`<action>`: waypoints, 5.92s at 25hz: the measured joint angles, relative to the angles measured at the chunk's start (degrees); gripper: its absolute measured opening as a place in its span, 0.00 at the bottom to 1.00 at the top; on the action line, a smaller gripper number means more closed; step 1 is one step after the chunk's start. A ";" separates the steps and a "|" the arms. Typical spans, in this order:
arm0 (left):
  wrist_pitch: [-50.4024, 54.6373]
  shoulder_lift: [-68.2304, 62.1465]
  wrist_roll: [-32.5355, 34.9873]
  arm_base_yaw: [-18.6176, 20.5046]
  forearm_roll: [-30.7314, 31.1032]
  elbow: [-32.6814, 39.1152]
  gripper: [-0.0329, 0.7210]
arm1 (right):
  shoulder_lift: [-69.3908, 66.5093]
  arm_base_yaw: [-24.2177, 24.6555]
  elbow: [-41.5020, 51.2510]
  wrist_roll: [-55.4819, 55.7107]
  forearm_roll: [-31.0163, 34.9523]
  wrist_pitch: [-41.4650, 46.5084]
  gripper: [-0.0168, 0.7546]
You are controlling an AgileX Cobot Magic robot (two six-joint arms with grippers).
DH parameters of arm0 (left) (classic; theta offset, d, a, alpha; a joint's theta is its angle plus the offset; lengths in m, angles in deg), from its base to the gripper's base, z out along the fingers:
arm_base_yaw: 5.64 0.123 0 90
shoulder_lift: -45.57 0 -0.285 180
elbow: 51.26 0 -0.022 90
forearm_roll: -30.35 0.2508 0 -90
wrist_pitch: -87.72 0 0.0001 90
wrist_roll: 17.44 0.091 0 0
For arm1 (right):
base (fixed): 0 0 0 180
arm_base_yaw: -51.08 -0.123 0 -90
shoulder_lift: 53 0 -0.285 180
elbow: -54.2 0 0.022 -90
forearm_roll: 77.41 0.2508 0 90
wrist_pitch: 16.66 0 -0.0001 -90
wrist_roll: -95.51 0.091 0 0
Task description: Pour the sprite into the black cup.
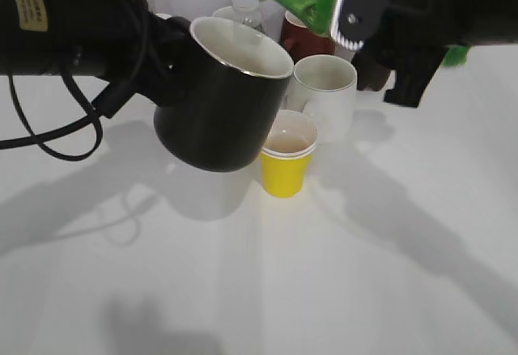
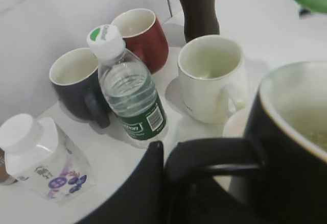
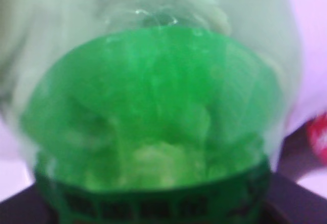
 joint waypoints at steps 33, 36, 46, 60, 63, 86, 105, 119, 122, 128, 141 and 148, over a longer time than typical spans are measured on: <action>-77.64 -34.35 -0.78 22.82 -14.89 27.19 0.10 | -6.71 18.40 25.72 15.82 37.32 -59.34 0.56; -77.53 -34.44 -0.83 22.82 -14.64 27.19 0.19 | -6.78 18.46 25.72 16.64 37.21 -59.34 0.56; -77.02 -32.13 -0.83 22.82 -14.07 30.75 0.37 | -6.92 18.46 25.72 17.48 37.33 -59.29 0.56; -74.38 -27.68 -0.83 22.82 -12.09 32.65 0.43 | -7.58 18.46 27.35 18.33 38.24 -59.35 0.56; -74.92 -27.31 -0.83 22.82 -11.95 33.71 0.45 | -7.76 18.46 27.37 18.38 38.24 -59.42 0.56; -75.04 -19.57 -0.83 22.95 -11.13 41.12 0.46 | -16.23 18.46 30.06 18.38 38.92 -70.39 0.56; -74.85 -4.63 -0.83 22.95 -10.62 41.14 0.46 | -13.12 18.46 30.59 15.82 37.35 -77.78 0.85; 18.94 46.54 -0.83 22.96 -13.58 16.15 0.46 | 26.76 15.42 8.71 15.82 32.51 -15.34 0.84; 32.10 53.39 -0.83 22.96 -12.95 13.81 0.46 | 36.15 13.36 8.64 15.82 34.53 0.30 0.83; 52.73 65.09 -0.83 22.96 -12.91 13.62 0.53 | 48.75 12.67 8.63 15.82 40.06 37.90 0.80; 61.97 77.11 -0.85 23.01 -12.96 19.06 0.59 | 75.54 12.67 25.10 16.69 36.90 49.37 0.79; 55.65 77.17 -0.85 23.01 -12.83 21.42 0.56 | 76.45 12.67 26.33 16.64 36.41 47.54 0.79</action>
